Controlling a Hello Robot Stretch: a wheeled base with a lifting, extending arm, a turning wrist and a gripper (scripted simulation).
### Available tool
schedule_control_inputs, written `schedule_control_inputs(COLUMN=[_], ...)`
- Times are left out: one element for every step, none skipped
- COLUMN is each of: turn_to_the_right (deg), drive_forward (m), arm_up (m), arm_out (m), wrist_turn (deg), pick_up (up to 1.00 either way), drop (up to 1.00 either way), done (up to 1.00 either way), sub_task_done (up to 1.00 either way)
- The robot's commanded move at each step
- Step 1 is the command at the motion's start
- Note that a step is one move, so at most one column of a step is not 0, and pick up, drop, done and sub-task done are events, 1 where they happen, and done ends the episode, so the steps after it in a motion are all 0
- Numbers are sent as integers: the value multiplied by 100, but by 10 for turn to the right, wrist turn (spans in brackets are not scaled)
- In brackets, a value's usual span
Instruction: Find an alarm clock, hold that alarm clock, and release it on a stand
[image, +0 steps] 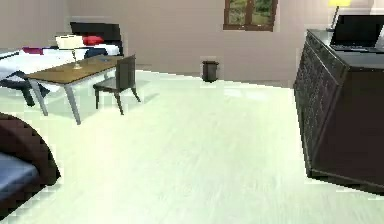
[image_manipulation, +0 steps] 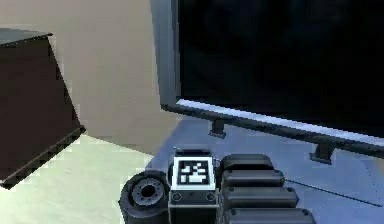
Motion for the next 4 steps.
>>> schedule_control_inputs(turn_to_the_right=[450, 450, 390, 0], drive_forward=[0, 0, 0, 15], arm_up=[0, 0, 0, 0], arm_out=[0, 0, 0, 0], wrist_turn=[0, 0, 0, 0], pick_up=[0, 0, 0, 0], drop=[0, 0, 0, 0], done=[0, 0, 0, 0], sub_task_done=[0, 0, 0, 0])
